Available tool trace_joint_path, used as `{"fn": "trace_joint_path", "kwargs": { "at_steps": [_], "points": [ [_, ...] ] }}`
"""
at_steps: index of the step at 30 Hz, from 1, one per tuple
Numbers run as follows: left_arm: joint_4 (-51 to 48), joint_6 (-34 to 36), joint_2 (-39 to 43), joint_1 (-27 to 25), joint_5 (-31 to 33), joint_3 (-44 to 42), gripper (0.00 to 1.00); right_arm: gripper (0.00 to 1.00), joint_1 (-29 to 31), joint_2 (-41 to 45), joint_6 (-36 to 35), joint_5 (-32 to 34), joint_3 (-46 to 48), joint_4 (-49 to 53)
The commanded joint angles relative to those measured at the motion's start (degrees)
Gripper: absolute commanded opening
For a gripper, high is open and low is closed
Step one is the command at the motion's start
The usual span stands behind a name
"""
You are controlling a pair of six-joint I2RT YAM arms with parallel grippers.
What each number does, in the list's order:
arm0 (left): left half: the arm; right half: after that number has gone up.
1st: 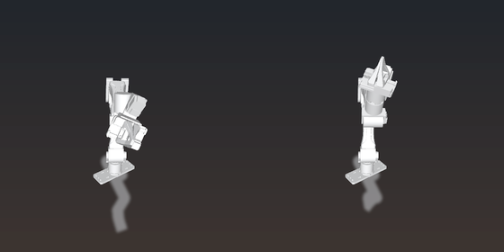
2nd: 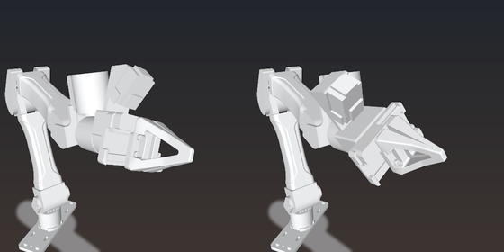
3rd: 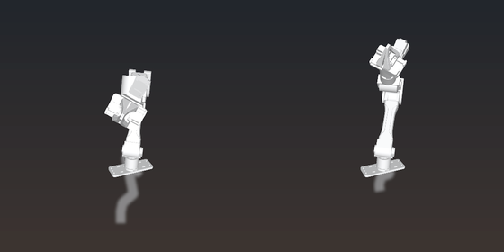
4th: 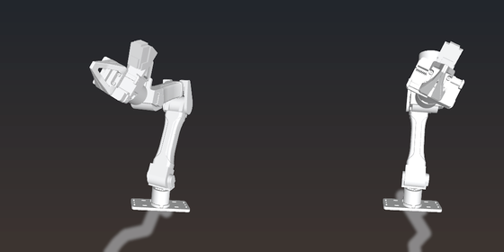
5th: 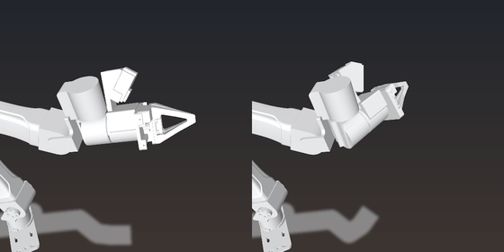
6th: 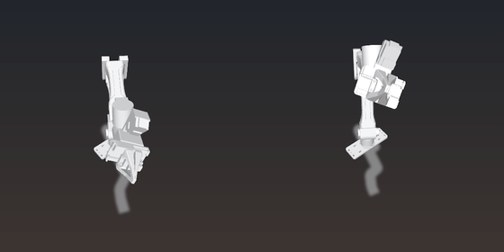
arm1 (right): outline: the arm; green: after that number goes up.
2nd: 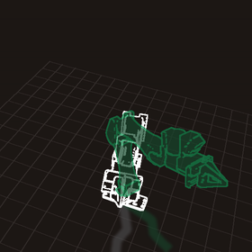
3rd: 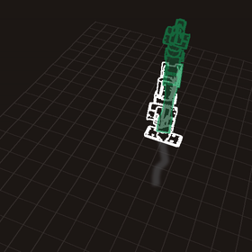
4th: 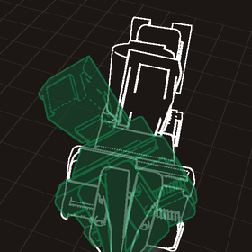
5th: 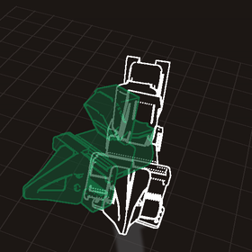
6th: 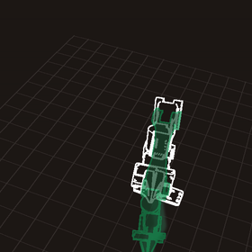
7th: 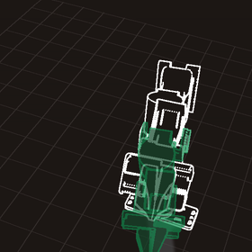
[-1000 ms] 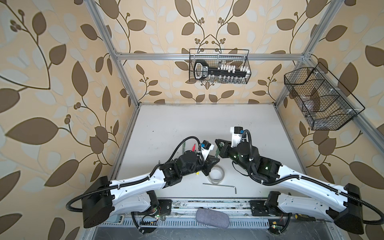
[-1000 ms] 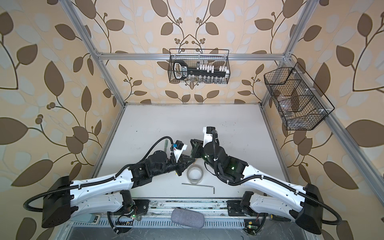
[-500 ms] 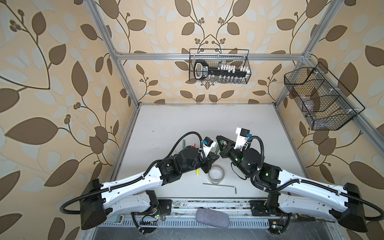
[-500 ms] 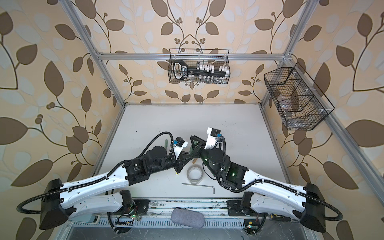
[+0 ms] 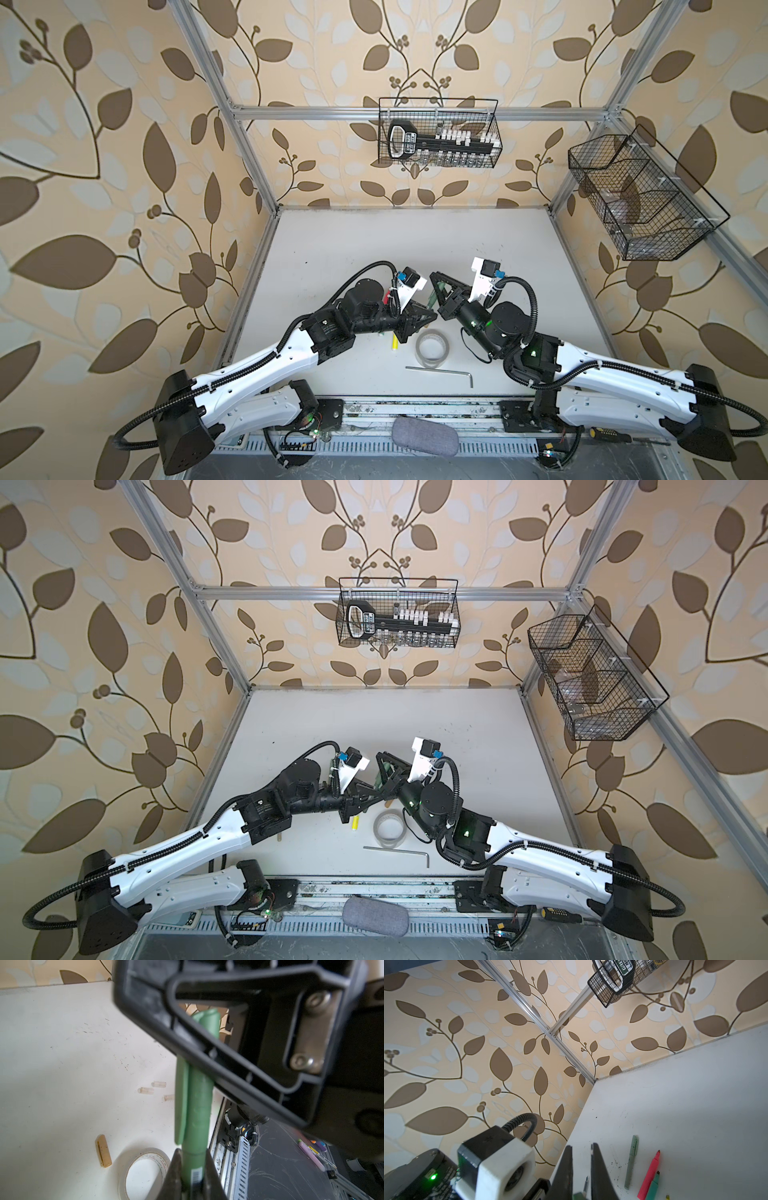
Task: Insert the pens into the pen caps
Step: 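Open and withdraw the right gripper while the left gripper lowers the capped pen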
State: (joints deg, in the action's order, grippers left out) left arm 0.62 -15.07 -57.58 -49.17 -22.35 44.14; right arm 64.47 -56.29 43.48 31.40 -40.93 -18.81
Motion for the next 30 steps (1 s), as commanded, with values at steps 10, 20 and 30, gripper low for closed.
{"fn": "trace_joint_path", "kwargs": {
  "at_steps": [10, 20, 30],
  "points": [
    [-10.9, -16.9, 9.2, 6.6, 42.3, -8.8, 0.0, 0.69, -11.0, 14.4, -2.4, -5.2, -2.1, 30.5],
    [-16.3, -25.5, 5.2, 7.6, 45.2, -15.1, 0.0, 0.71, -47.2, 18.6, -3.6, -17.4, 10.1, 30.8],
    [-13.3, -28.0, -5.1, 12.4, 43.1, -15.6, 0.0, 0.7, -59.7, 11.3, -8.6, -14.0, 15.8, 26.0]
  ]
}}
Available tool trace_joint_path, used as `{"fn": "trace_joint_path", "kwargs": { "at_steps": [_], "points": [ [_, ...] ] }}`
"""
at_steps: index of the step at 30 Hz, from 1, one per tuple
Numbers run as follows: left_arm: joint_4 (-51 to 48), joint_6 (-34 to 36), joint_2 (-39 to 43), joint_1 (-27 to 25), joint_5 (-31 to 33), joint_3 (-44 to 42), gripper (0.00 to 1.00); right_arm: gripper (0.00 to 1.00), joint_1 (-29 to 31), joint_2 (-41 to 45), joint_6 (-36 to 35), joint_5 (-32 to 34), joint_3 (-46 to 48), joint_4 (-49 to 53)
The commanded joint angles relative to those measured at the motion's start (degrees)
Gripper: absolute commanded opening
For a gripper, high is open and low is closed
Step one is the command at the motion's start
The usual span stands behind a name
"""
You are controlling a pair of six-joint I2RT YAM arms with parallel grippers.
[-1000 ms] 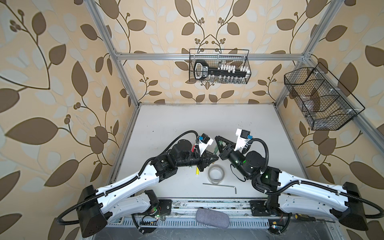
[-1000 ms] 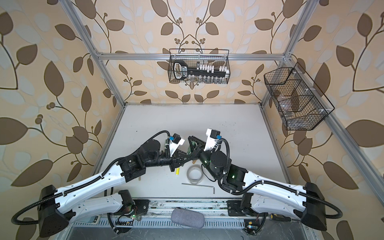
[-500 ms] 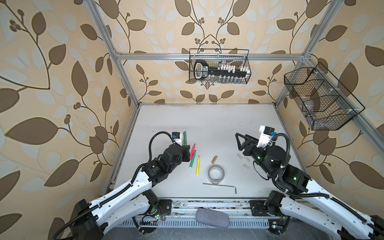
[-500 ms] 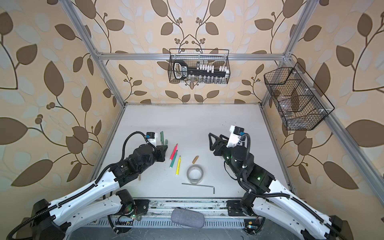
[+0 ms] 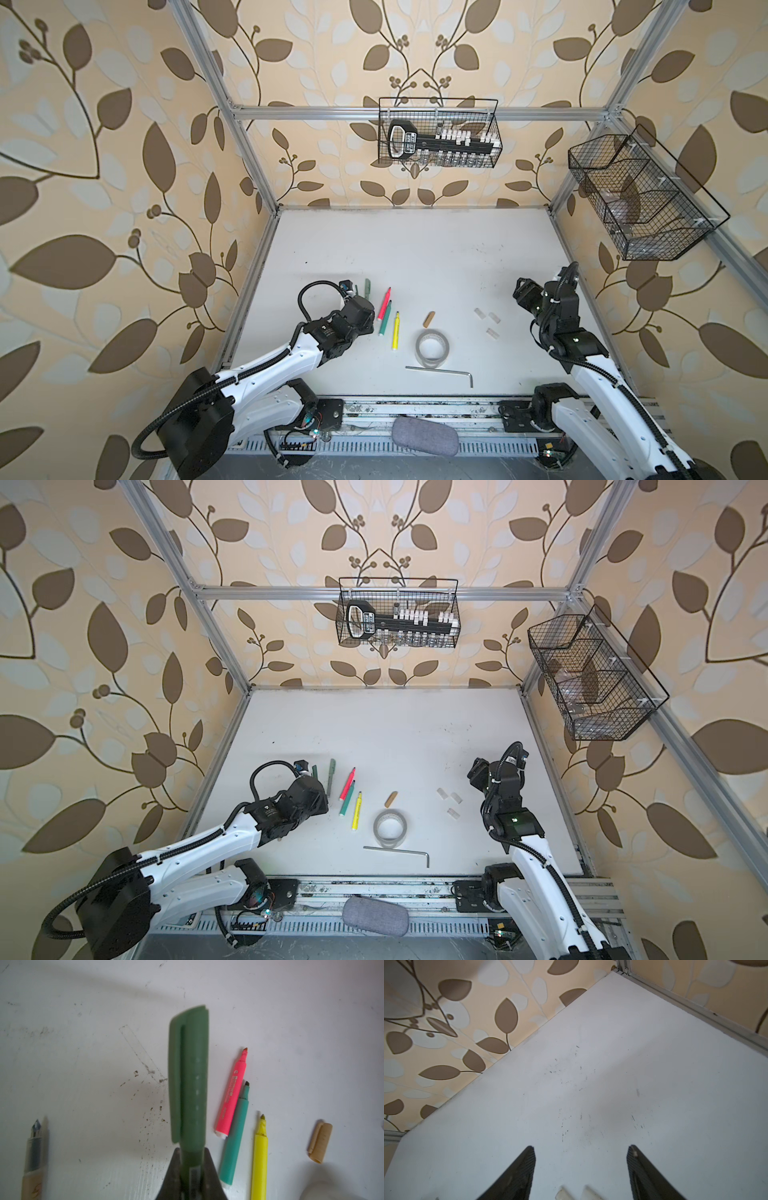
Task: Insert the pens into the pen caps
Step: 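Open and withdraw the right gripper while the left gripper lowers the capped pen, then lay the capped green pen beside the pale green pen and open the left gripper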
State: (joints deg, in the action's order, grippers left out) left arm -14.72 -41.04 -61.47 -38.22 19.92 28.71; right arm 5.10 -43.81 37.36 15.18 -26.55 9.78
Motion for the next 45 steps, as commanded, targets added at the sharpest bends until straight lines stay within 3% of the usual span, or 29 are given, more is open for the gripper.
{"fn": "trace_joint_path", "kwargs": {
  "at_steps": [1, 10, 23, 28, 32, 36, 41, 45],
  "points": [
    [3.1, -2.1, -2.0, 2.3, 0.3, -0.3, 0.0, 0.7, -0.3, -2.1, -2.8, 2.9, 2.1, -3.6],
    [5.3, 1.5, -13.5, 8.8, -2.4, 4.6, 0.0, 0.69, 0.5, -11.1, -3.1, 8.6, 4.0, -10.4],
    [7.2, 5.5, -22.8, 11.6, -4.1, 9.3, 0.0, 0.71, 1.0, -9.2, -1.2, 13.4, 5.0, -10.1],
    [8.5, 5.9, -24.3, 12.2, -5.5, 9.2, 0.12, 0.72, 1.4, -9.9, 1.1, 16.9, 4.5, -9.1],
    [8.1, 5.9, -25.2, 12.5, -5.9, 9.6, 0.14, 0.71, 1.6, -10.3, 1.5, 18.0, 4.1, -9.0],
    [7.9, 6.6, -24.5, 12.5, -6.5, 9.6, 0.24, 0.72, 1.9, -9.2, 1.9, 19.0, 4.7, -8.9],
    [5.0, 7.4, -21.3, 12.5, -6.1, 10.4, 0.42, 0.72, 2.3, -8.9, 2.3, 20.6, 4.6, -8.7],
    [0.8, 7.1, -13.6, 12.6, -2.3, 10.0, 0.54, 0.72, 2.8, -10.2, 2.8, 22.5, 3.9, -8.9]
  ]
}}
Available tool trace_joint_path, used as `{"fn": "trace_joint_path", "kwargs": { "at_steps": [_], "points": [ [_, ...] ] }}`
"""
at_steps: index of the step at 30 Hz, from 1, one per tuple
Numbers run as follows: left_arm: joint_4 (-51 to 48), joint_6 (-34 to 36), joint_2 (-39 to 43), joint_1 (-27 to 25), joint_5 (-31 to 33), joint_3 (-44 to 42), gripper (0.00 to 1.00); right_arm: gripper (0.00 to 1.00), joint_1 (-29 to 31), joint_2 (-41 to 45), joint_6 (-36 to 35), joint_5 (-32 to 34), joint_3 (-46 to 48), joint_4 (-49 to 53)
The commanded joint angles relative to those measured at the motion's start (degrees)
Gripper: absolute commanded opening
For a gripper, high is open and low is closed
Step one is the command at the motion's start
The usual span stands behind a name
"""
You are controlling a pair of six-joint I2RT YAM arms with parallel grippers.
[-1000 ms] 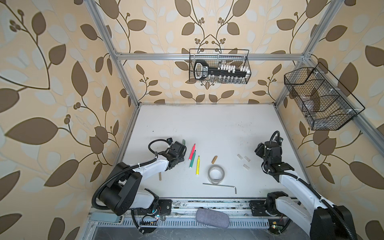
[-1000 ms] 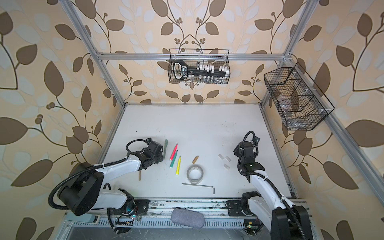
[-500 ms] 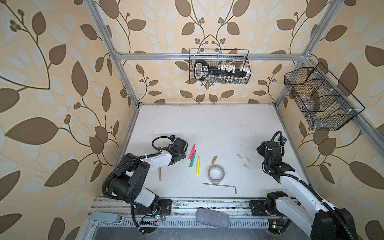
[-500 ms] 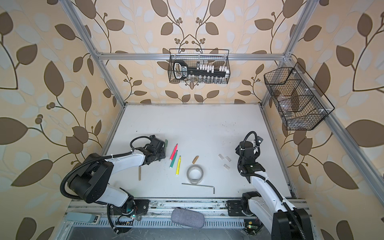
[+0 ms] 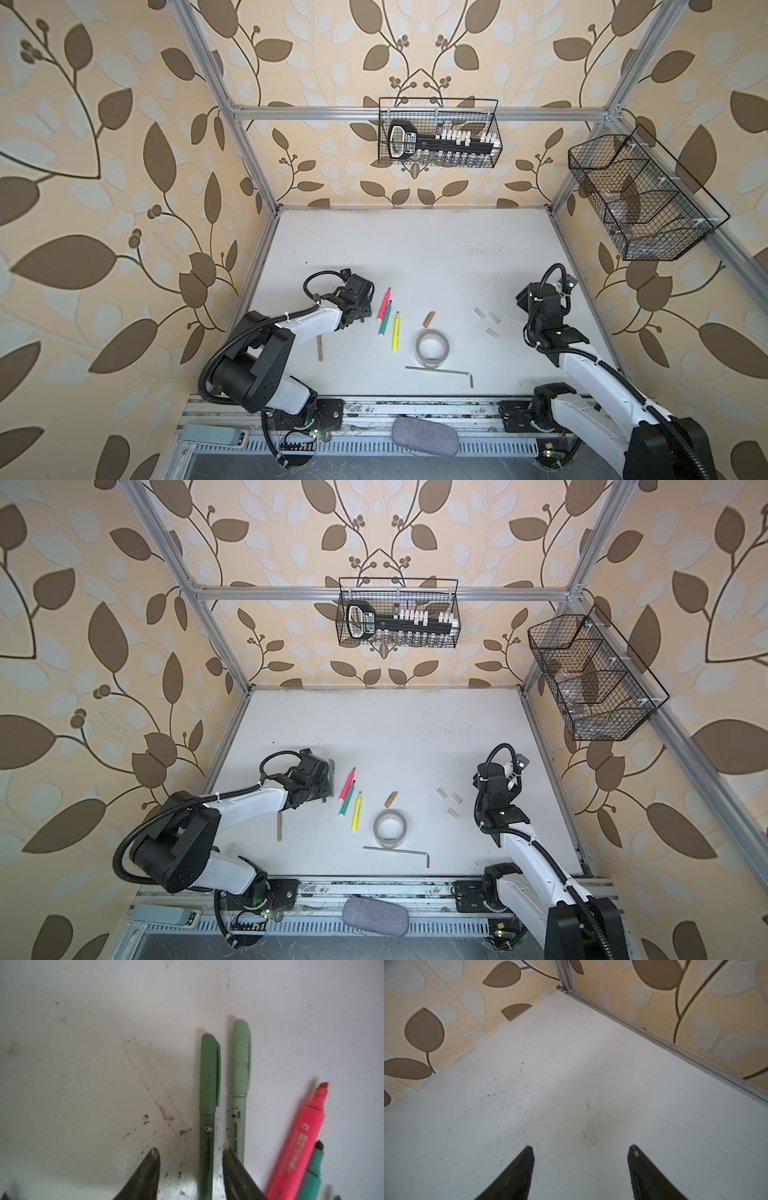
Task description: Insert the pens into the pen caps
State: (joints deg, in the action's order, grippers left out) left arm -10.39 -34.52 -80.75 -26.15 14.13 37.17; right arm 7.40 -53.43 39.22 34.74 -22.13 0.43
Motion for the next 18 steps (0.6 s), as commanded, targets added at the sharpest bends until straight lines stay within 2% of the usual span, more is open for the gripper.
{"fn": "trace_joint_path", "kwargs": {
  "at_steps": [1, 6, 8, 12, 18],
  "points": [
    [-4.8, 0.3, 7.6, 0.6, 4.8, 1.2, 0.57, 0.72, 0.6, -0.8, 1.0, 3.3, -0.8, 0.6],
    [-13.6, -6.0, 18.3, 1.3, 14.5, -1.0, 0.57, 0.72, 1.0, -1.1, 1.1, 3.9, -1.1, 0.9],
    [-18.0, -10.8, 22.3, 2.2, 18.1, -2.1, 0.67, 0.72, 1.1, -1.0, 1.1, 3.9, -1.0, 0.8],
    [-20.7, -14.5, 25.9, 4.2, 17.5, -3.7, 0.71, 0.73, 1.1, -1.1, 1.1, 3.8, -1.0, 0.8],
    [-30.2, -21.9, 20.5, 7.3, 15.7, -1.0, 0.65, 0.73, 1.1, -0.6, 1.0, 3.8, -0.7, 0.5]
  ]
}}
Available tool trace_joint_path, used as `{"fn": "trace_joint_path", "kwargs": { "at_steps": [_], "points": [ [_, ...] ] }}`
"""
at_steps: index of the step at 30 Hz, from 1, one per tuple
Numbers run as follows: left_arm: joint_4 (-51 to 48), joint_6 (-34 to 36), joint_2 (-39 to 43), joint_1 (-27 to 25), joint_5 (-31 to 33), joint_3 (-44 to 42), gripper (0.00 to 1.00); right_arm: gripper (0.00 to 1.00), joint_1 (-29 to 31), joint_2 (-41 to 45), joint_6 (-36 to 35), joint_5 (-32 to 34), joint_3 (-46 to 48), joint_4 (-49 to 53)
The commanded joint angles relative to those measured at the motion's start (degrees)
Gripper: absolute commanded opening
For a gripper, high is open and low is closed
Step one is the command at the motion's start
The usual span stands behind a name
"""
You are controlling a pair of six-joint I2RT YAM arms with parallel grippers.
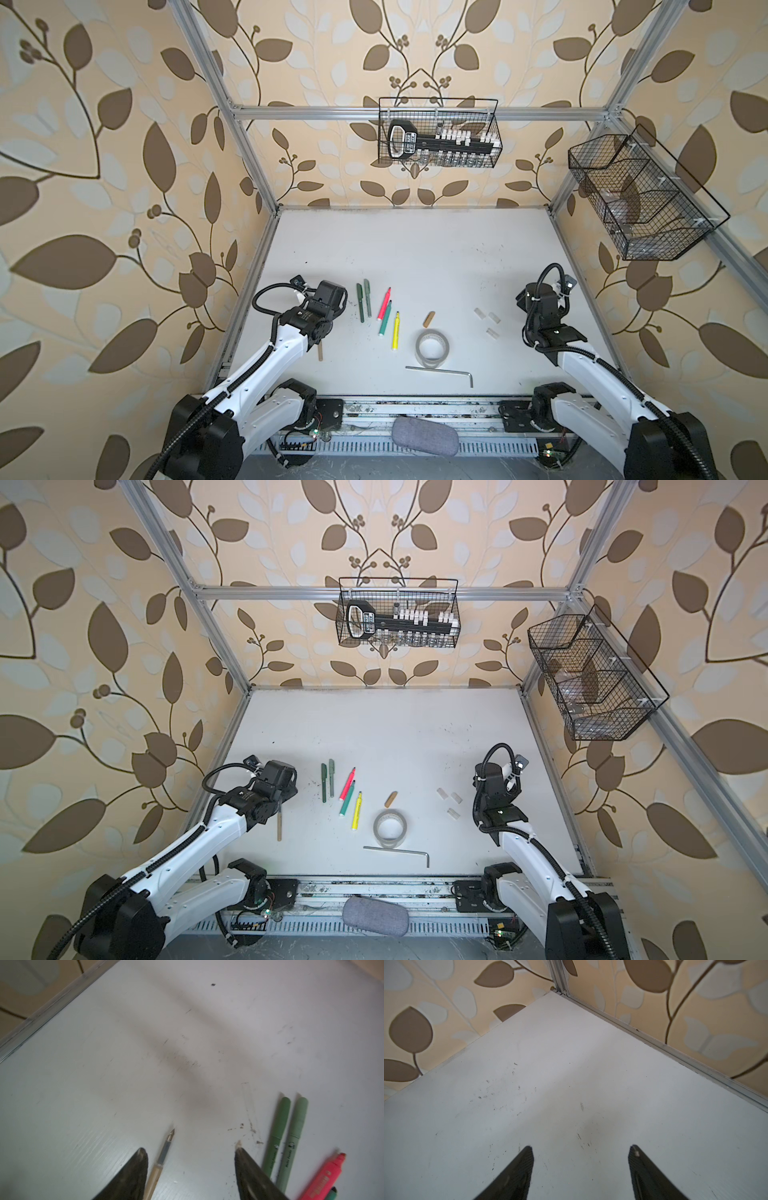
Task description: Insert the pens into the pen caps
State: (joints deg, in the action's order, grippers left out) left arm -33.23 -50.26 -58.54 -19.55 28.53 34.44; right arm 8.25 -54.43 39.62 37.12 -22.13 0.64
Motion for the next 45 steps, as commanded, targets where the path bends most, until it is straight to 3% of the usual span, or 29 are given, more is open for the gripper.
{"fn": "trace_joint_path", "kwargs": {
  "at_steps": [1, 8, 13, 19, 21, 35, 41, 45],
  "points": [
    [-8.0, -6.2, -2.3, 0.7, -0.3, 1.4, 0.65, 0.73, 0.3, 0.5, 0.7, 1.3, -0.7, 0.3],
    [-13.7, -13.0, 0.8, 0.7, -2.7, -3.8, 0.56, 0.73, 0.3, 0.7, 0.7, 1.3, -0.5, 0.3],
    [-8.8, -9.6, 2.8, 0.7, -9.8, -6.8, 0.57, 0.74, 0.3, 1.3, 0.4, 0.4, -0.1, 0.0],
    [-5.5, -7.8, -0.2, 0.7, -13.9, -8.0, 0.54, 0.74, 0.1, 3.1, 0.0, -0.6, 1.2, -0.6],
    [-5.2, -7.5, -1.5, 0.7, -14.5, -7.9, 0.47, 0.74, 0.1, 3.4, -0.1, -0.8, 1.4, -0.7],
    [-4.9, -10.1, -4.8, 0.7, -15.7, -7.6, 0.48, 0.74, -0.4, 3.5, -0.1, -1.5, 1.6, -1.0],
    [-0.1, -8.5, -5.1, 0.7, -18.8, -9.1, 0.49, 0.74, -0.5, 3.5, -0.1, -1.6, 1.7, -1.0],
    [1.4, -7.8, -6.9, 0.7, -19.8, -9.3, 0.41, 0.74, -0.5, 3.9, 0.0, -1.7, 1.8, -0.9]
  ]
}}
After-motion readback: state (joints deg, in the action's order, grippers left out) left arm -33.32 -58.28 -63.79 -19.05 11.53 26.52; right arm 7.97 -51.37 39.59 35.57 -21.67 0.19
